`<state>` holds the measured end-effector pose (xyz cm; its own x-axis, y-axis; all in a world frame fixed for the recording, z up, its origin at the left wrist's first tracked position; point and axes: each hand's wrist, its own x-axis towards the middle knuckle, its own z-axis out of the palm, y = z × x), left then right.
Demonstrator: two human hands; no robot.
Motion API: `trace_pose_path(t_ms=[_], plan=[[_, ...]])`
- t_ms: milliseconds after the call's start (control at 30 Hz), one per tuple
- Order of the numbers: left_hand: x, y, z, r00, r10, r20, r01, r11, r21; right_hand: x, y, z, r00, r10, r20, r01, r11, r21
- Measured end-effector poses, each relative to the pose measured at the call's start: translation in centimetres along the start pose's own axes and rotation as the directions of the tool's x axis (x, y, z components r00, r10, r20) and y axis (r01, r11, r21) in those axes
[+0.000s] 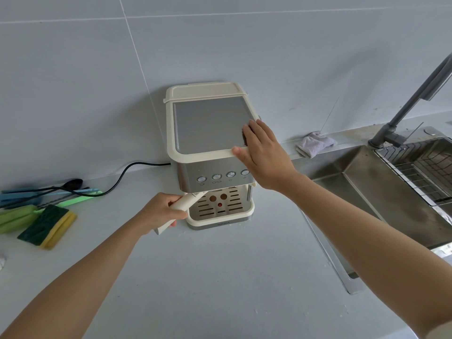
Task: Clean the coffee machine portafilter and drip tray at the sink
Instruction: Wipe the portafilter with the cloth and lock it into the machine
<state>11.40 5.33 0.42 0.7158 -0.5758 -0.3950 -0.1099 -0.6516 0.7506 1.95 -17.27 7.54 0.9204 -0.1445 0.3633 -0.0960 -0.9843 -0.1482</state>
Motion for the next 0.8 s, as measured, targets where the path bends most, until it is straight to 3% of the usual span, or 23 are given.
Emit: trace_pose_path(t_ms=[300, 800], plan=[[-0.6, 0.2, 0.8, 1.000, -0.011, -0.017, 0.010, 0.996, -0.088, 0.1, 0.1, 0.2, 1.000, 0.000, -0.017, 0.001, 1.000, 0.014], [-0.8, 0.2, 1.7, 0.994, 0.022, -0.109, -0.017, 0.999, 0.042, -0.3, -0.4, -0.2, 0.998, 0.037, 0.051, -0.038, 0.999, 0.014]])
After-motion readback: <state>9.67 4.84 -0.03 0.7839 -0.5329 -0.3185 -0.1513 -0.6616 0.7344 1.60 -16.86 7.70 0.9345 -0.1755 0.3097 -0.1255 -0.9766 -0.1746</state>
